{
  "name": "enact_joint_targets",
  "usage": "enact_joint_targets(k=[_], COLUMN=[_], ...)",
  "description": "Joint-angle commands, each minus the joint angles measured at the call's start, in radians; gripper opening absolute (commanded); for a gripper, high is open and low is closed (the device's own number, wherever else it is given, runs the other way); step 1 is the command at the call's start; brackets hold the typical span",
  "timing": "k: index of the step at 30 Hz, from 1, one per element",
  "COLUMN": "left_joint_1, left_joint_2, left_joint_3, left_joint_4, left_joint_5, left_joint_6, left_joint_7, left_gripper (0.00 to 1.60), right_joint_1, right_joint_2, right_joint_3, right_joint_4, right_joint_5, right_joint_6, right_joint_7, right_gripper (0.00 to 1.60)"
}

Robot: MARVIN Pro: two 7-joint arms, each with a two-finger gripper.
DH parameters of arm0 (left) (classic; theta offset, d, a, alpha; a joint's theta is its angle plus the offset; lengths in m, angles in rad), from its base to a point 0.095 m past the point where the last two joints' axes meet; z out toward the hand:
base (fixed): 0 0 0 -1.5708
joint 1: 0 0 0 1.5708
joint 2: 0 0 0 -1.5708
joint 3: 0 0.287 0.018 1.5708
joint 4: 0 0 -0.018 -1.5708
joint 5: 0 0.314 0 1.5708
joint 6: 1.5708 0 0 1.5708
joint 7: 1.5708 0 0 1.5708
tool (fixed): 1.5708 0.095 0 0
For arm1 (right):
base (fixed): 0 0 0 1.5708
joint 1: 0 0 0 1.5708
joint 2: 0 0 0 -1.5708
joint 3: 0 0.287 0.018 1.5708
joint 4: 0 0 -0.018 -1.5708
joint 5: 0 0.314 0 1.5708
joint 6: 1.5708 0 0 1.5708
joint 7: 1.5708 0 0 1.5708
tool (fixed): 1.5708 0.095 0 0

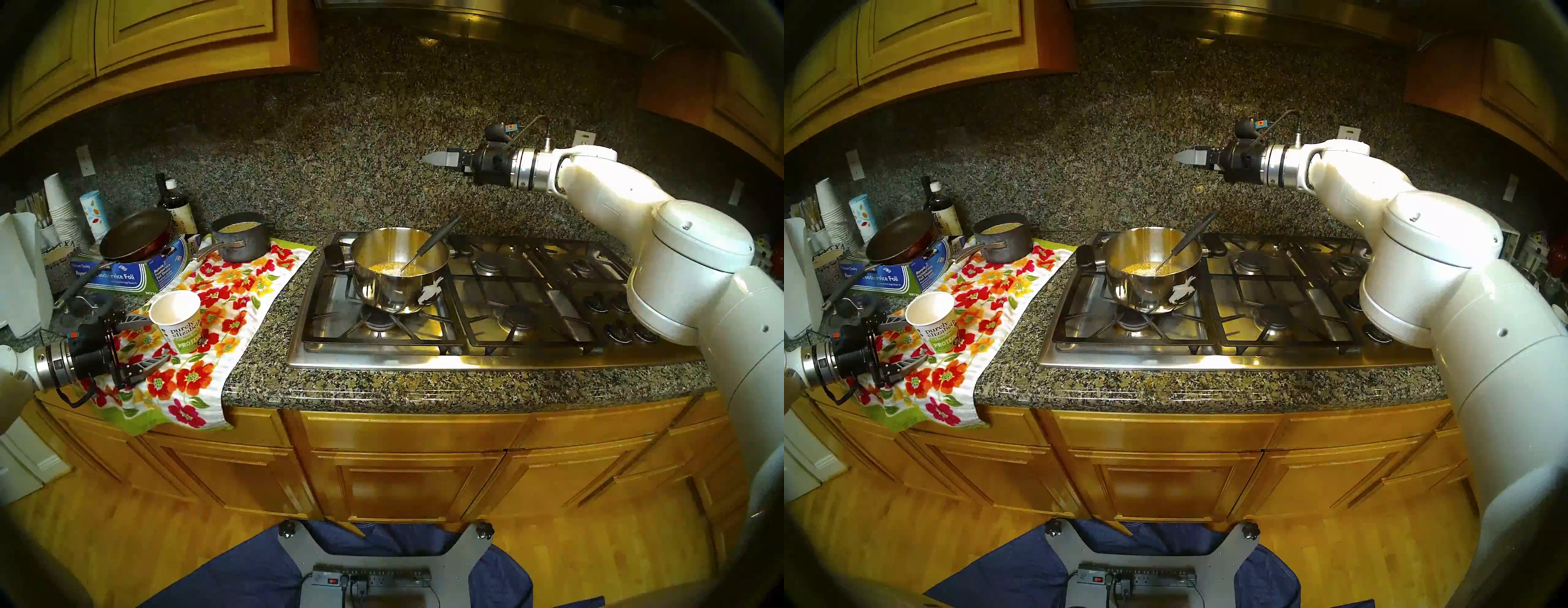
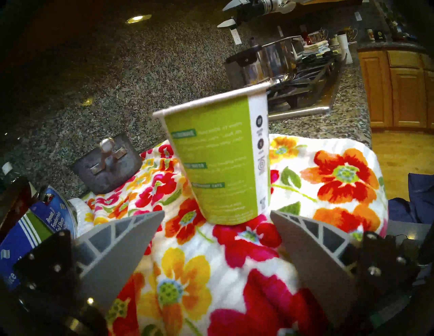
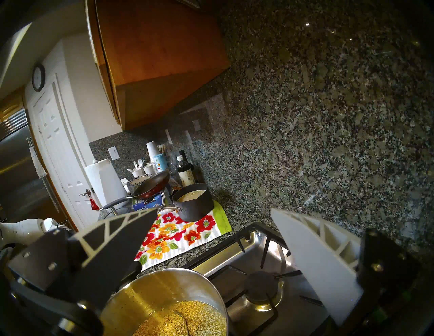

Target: Pour oats into pot and stir with a spoon

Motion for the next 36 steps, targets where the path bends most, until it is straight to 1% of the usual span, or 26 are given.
enact_joint_targets(k=[1,5,9,14,24,25,26,31,32,35,36], left_joint_1=[0.014,0.034,0.055,0.079,0.125,0.129,0.136,0.161,0.167,0.18,0.189], left_joint_2=[0.031,0.033,0.034,0.036,0.038,0.038,0.038,0.038,0.038,0.039,0.039], left_joint_3=[-0.065,-0.088,-0.109,-0.135,-0.182,-0.188,-0.193,-0.221,-0.224,-0.241,-0.246], left_joint_4=[0.005,0.012,0.014,0.01,0.002,0.003,-0.001,-0.003,-0.007,-0.006,-0.011], left_joint_5=[0.0,0.005,0.004,-0.004,-0.005,-0.009,-0.004,-0.009,-0.003,-0.01,-0.002], left_joint_6=[-0.027,-0.036,-0.043,-0.034,-0.031,-0.029,-0.03,-0.026,-0.028,-0.025,-0.026], left_joint_7=[-0.109,-0.09,-0.088,-0.067,-0.07,-0.083,-0.067,-0.083,-0.064,-0.085,-0.062], left_gripper=[1.6,1.6,1.6,1.6,1.6,1.6,1.6,1.6,1.6,1.6,1.6], right_joint_1=[0.044,0.044,0.044,0.044,0.044,0.044,0.044,0.044,0.044,0.044,0.044], right_joint_2=[0.002,0.002,0.002,0.002,0.002,0.002,0.002,0.002,0.002,0.002,0.002], right_joint_3=[0.01,0.01,0.01,0.01,0.01,0.01,0.01,0.01,0.01,0.01,0.01], right_joint_4=[-0.003,-0.003,-0.003,-0.003,-0.003,-0.003,-0.003,-0.003,-0.003,-0.003,-0.003], right_joint_5=[0.008,0.008,0.007,0.007,0.007,0.007,0.007,0.007,0.007,0.007,0.007], right_joint_6=[0.001,0.001,0.001,0.001,0.001,0.001,0.001,0.001,0.001,0.001,0.001], right_joint_7=[0.0,0.0,0.0,0.0,0.0,0.0,0.0,0.0,0.0,0.0,0.0], right_gripper=[1.6,1.6,1.6,1.6,1.6,1.6,1.6,1.6,1.6,1.6,1.6])
